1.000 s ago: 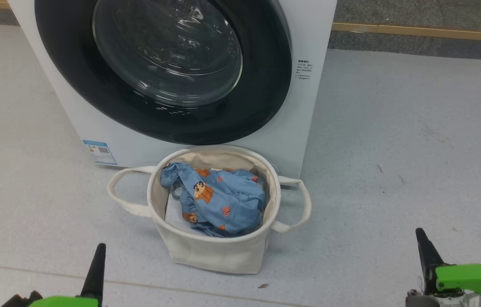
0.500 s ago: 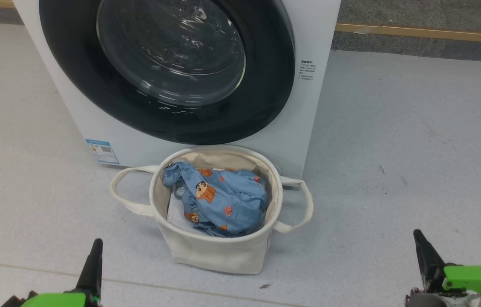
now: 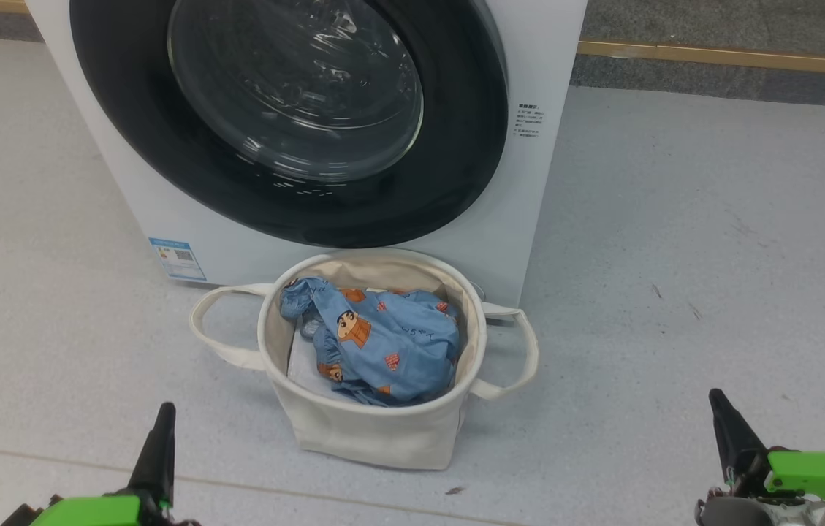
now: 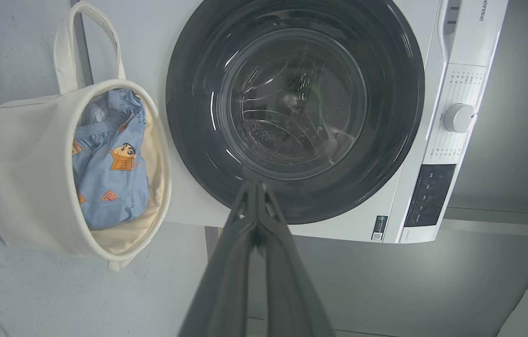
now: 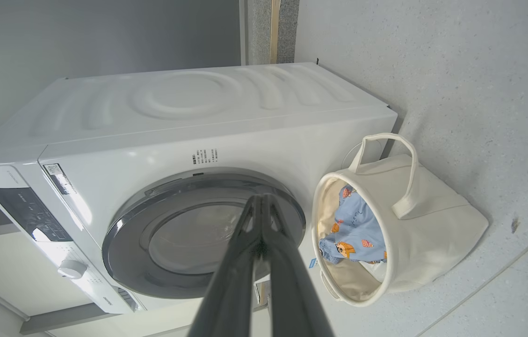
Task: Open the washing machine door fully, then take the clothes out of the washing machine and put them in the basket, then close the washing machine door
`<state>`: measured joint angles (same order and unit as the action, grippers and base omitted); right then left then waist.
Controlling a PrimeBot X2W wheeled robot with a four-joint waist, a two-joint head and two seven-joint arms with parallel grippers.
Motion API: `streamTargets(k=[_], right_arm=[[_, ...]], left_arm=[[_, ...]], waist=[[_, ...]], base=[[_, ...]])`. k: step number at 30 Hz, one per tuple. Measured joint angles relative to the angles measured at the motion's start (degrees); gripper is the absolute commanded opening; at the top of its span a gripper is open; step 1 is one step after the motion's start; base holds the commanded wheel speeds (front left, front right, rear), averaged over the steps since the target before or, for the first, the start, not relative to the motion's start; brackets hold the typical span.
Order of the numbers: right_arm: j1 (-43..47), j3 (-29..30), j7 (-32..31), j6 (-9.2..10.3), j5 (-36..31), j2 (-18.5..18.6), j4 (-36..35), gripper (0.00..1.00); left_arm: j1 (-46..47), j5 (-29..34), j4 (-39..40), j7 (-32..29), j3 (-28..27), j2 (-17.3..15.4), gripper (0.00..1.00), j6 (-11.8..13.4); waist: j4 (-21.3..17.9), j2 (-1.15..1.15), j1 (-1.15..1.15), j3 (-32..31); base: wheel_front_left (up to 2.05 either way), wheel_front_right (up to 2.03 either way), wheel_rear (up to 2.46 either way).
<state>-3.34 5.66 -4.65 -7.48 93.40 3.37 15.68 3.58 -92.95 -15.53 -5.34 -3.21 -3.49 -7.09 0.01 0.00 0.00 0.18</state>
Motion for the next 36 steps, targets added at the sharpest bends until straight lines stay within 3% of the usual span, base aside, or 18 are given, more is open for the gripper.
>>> streamTargets(k=[36], right_arm=[[0.0,0.6,-0.4,0.0,0.0,-0.1,0.0,0.0]], left_arm=[[0.0,0.0,0.0,-0.2,-0.6,0.4,0.0,0.0]], waist=[[0.0,0.0,0.0,0.0]], base=[[0.0,0.0,0.0]])
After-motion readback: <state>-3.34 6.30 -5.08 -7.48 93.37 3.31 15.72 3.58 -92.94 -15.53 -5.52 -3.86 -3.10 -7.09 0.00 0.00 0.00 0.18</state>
